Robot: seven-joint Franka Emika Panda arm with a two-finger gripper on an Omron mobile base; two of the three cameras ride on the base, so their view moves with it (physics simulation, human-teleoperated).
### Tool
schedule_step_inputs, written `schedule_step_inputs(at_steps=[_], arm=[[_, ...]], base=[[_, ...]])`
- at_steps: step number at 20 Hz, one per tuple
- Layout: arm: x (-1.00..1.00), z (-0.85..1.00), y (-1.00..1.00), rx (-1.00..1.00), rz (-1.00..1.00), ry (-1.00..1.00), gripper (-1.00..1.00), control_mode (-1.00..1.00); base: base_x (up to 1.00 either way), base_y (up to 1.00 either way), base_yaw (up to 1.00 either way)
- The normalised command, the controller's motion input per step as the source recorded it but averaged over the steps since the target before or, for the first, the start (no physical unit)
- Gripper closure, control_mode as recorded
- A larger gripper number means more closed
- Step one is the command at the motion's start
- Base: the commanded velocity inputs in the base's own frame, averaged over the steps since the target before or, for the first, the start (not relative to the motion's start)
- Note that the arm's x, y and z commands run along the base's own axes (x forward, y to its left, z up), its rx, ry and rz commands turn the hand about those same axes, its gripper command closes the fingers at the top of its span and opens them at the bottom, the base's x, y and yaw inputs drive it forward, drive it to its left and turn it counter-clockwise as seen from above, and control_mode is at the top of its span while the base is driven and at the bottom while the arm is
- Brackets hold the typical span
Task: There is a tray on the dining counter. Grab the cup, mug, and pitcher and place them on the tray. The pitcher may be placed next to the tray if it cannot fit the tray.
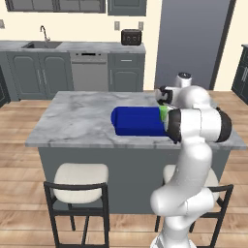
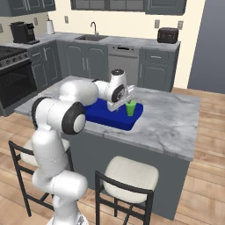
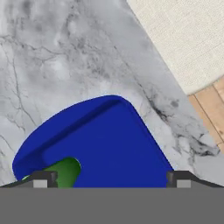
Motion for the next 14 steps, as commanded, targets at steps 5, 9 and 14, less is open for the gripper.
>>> schedule_step_inputs(at_steps=[5,9,14], arm=[[-0.93,0.49,0.30,-0.03,0.00,-0.25,-1.00,-1.00],[-0.87,0.77,0.23,0.00,0.00,-0.04,-1.00,-1.00],[-0.65,1.00,0.09,0.00,0.00,0.10,-1.00,-1.00]], base=[[0.00,0.00,0.00],[0.00,0.00,0.00],[0.00,0.00,0.00]])
